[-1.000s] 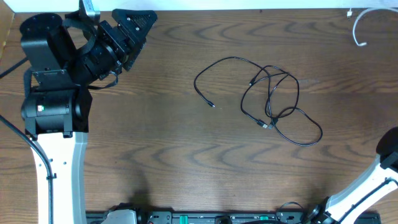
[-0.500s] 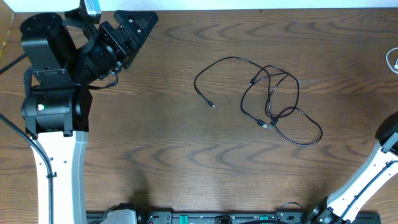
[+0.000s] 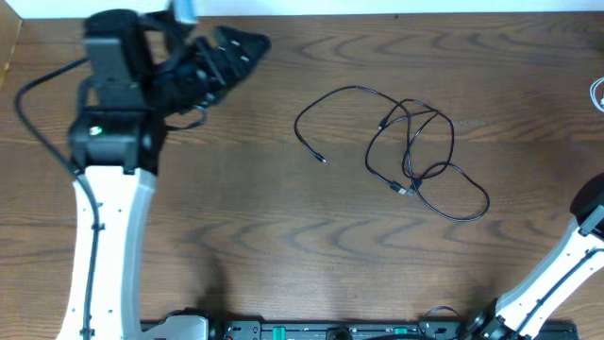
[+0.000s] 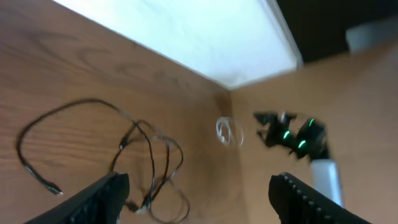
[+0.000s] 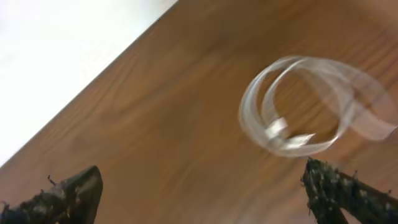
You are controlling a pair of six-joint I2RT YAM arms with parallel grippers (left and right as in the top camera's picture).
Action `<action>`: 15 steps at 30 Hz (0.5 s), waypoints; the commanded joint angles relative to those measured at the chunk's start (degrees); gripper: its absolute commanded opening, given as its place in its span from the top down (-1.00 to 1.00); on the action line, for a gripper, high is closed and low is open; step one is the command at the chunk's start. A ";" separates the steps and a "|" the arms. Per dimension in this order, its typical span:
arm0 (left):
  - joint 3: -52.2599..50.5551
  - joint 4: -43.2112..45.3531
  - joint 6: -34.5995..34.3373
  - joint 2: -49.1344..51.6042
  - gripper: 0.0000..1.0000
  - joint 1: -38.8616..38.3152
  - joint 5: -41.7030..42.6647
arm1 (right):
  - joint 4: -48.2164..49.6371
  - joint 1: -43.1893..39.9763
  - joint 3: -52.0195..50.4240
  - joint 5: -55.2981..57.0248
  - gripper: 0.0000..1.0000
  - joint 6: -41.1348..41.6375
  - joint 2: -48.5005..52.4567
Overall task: Untangle cables
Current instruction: 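Move the left gripper over the black cable pile and lower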
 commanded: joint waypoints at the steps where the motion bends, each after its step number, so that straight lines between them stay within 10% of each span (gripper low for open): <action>1: 0.42 -0.59 9.53 3.13 -0.52 -5.35 0.28 | -6.67 1.14 0.81 -15.58 -0.99 -0.66 -7.65; 15: 0.42 4.57 15.85 24.48 -0.45 -24.28 -14.91 | -28.63 4.11 0.68 -19.19 -0.89 -8.87 -8.70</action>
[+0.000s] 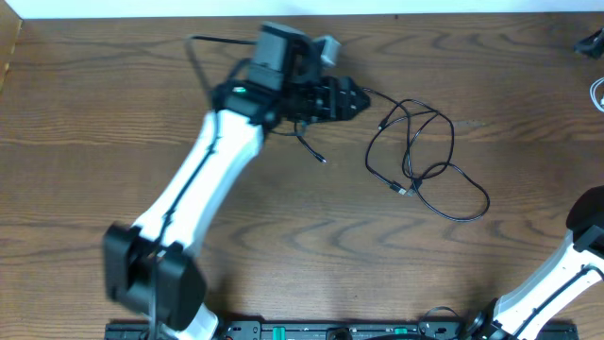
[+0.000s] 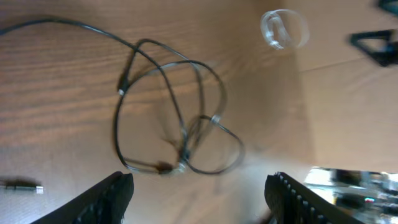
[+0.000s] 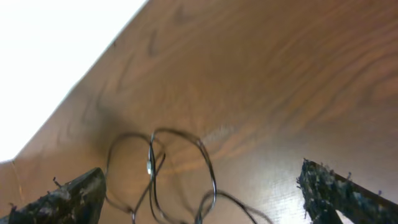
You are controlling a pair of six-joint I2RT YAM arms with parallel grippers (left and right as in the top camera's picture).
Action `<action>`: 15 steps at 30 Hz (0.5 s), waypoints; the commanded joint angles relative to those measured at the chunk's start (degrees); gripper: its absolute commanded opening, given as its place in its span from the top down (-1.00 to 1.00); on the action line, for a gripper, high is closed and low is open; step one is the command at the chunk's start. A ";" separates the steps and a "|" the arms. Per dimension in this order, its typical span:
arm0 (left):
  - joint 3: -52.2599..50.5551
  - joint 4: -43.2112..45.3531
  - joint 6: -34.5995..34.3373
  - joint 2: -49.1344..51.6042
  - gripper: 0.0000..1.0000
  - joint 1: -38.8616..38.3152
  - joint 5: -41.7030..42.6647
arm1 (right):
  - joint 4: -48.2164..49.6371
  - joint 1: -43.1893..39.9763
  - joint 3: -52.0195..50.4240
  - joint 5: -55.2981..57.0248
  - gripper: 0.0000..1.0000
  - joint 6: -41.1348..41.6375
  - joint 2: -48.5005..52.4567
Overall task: Untangle cables
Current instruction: 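Move the left gripper over the black cable pile and lower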
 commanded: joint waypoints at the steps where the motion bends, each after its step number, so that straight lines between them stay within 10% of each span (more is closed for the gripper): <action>1: 0.42 3.58 2.10 4.83 -0.46 -3.72 -5.70 | -2.51 1.99 0.15 -1.60 -0.88 -6.73 0.37; 15: 0.42 16.74 0.61 19.02 -0.45 -12.44 -7.63 | -5.53 9.99 -0.09 5.07 -0.88 -8.63 0.37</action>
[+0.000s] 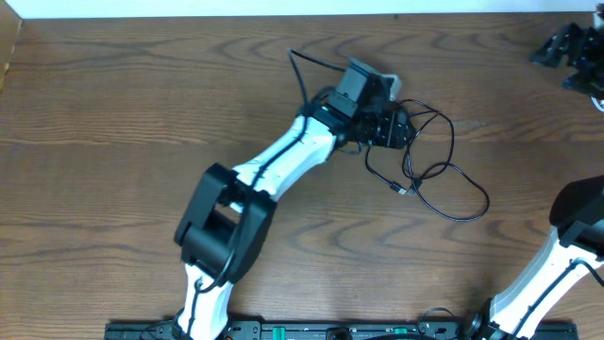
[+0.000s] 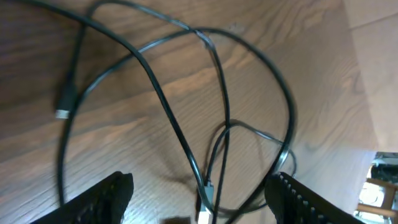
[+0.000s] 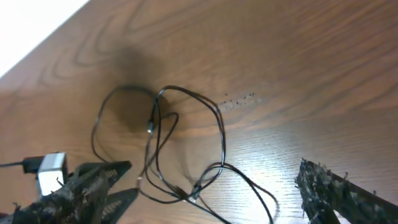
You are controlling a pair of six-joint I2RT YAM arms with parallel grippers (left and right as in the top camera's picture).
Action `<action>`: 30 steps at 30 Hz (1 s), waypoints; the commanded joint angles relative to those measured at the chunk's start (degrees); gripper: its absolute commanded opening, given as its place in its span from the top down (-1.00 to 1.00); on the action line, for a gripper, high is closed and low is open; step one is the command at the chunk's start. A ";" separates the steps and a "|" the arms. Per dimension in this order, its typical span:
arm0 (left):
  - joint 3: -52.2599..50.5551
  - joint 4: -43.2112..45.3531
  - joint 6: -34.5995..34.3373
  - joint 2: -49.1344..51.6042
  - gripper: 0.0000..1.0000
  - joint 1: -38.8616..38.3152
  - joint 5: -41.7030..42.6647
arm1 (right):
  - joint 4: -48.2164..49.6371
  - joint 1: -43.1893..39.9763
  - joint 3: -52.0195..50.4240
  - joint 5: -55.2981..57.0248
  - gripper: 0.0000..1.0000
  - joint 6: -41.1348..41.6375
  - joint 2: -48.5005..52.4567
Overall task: Untangle cables
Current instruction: 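Move the left gripper over the black cable pile and lower, then close the left gripper on the black cable and lift it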
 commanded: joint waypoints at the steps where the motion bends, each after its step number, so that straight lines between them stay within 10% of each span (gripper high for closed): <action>1: 0.42 0.66 -0.59 1.60 -0.44 -1.66 -4.00 | -0.26 2.45 -0.15 3.87 -0.88 -1.36 0.37; 13: 0.44 1.27 -0.92 1.75 -0.26 -2.73 -7.13 | -0.22 6.93 -0.26 5.66 -0.88 -1.36 0.46; 24: 0.52 10.21 -3.34 0.02 -0.36 3.52 15.02 | 0.24 7.10 -0.26 6.12 -0.90 -1.33 0.87; 30: -0.35 5.64 -0.26 0.15 -0.36 0.15 8.79 | 0.37 7.23 -0.26 6.10 -0.90 -1.33 0.90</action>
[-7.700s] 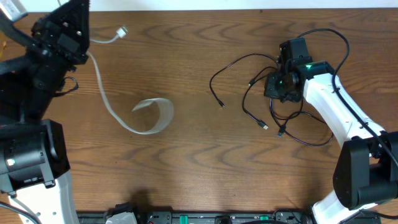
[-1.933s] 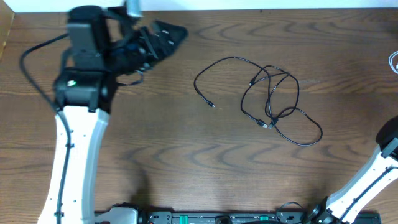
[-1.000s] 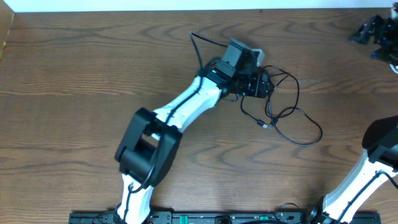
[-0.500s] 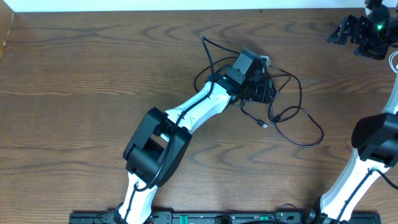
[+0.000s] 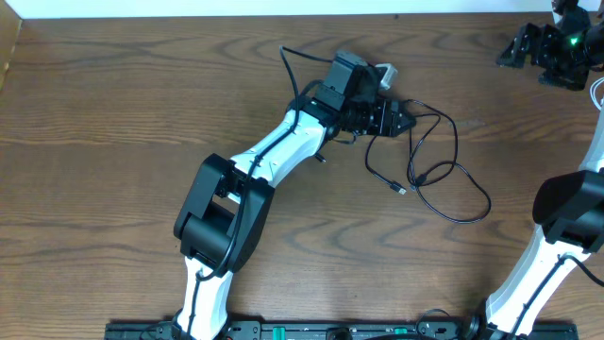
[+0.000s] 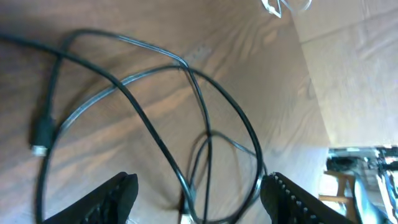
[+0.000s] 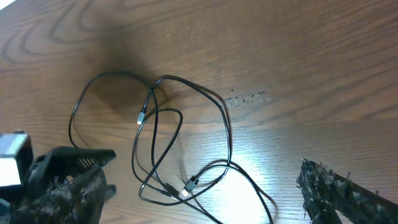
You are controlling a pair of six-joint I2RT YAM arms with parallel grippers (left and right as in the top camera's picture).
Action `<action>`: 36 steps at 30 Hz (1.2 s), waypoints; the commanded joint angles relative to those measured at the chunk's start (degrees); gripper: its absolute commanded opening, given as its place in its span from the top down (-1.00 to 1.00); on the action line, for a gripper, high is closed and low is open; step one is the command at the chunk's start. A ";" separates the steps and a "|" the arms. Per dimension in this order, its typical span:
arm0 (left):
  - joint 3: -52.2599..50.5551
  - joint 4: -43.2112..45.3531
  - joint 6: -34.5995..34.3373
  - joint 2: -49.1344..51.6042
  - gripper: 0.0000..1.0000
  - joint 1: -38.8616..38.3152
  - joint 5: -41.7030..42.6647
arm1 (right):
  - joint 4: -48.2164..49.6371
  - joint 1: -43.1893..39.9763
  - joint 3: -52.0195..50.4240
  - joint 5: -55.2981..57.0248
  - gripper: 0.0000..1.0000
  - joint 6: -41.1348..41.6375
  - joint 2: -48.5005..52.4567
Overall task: Untangle cables
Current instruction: 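Close the left gripper on the black cable and lift it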
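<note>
A tangle of thin black cables (image 5: 451, 156) lies right of the table's middle, with a plug end (image 5: 403, 192) at its near side. My left gripper (image 5: 402, 120) hangs open, low over the tangle's left part. In the left wrist view the crossing loops (image 6: 186, 124) run between its spread fingers (image 6: 118, 196). My right gripper (image 5: 514, 50) is open, high near the far right corner. From there the right wrist view takes in the whole tangle (image 7: 221, 124) and the left gripper (image 7: 62, 165).
A clear coiled cable (image 5: 598, 93) lies at the right edge and also appears far off in the left wrist view as a pale coil (image 6: 283, 6). The table's far edge (image 5: 283, 11) borders a white strip. My left arm (image 5: 274, 151) stretches diagonally across the table.
My left gripper has stayed over the tangle's left part, shifted slightly toward the far edge. The right gripper has moved a little left along the far edge. Both are still open.
My left gripper was first at the far left, away from the cables, with the right one over the clear coil. Then the left was beside the tangle's left loop, then over the tangle, where it stays. The right gripper rose to the far right corner.
</note>
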 commanded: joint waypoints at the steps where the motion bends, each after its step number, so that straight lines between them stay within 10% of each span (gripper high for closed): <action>1: -0.57 -1.81 1.40 -1.25 -0.36 -4.24 -5.68 | -0.15 0.46 -0.15 0.09 -0.90 -0.90 0.59; 10: -1.09 -3.28 1.40 -1.25 -0.28 -10.19 -23.39 | -0.31 0.46 -0.15 0.07 -0.90 -0.87 0.59; 16: -1.07 -4.57 1.40 -1.64 0.85 -10.60 -29.09 | -0.50 0.57 -0.15 0.07 -0.88 -0.87 0.59; 36: 0.44 -15.15 1.81 -44.63 0.85 -4.11 -32.02 | -0.59 2.21 -0.15 -0.39 -0.93 -5.77 0.59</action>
